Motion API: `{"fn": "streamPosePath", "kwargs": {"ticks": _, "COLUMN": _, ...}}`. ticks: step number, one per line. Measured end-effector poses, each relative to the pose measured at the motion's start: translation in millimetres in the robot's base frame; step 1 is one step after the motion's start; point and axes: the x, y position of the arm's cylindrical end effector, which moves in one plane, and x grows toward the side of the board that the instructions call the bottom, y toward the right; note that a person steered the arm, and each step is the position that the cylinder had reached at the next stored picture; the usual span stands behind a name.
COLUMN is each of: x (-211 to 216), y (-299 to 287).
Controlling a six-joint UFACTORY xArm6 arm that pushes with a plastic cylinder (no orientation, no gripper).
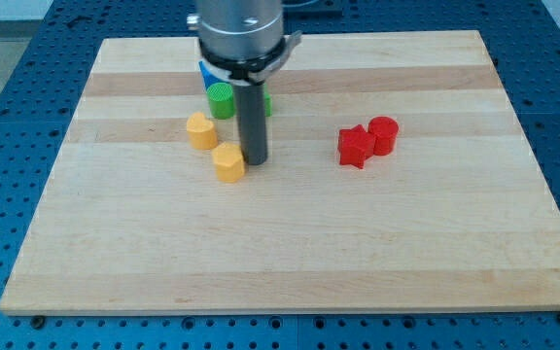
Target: Move yellow heart to yellow hexagon
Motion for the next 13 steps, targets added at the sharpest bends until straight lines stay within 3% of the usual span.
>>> {"fn": "streamPosePath", "kwargs": {"ticks": 2, "x": 12.2, "y": -41.1}}
{"fn": "streamPosePath", "kwargs": {"ticks": 6, "x": -65.1, "y": -13.6}}
{"fn": "streamPosePath", "kwargs": {"ticks": 8, "x": -66.4, "y": -93.1}}
{"fn": "streamPosePath", "kwargs": {"ticks": 11, "x": -18.3, "y": -117.6}}
{"fn": "streamPosePath", "kwargs": {"ticks": 13, "x": -45.3, "y": -110.7}}
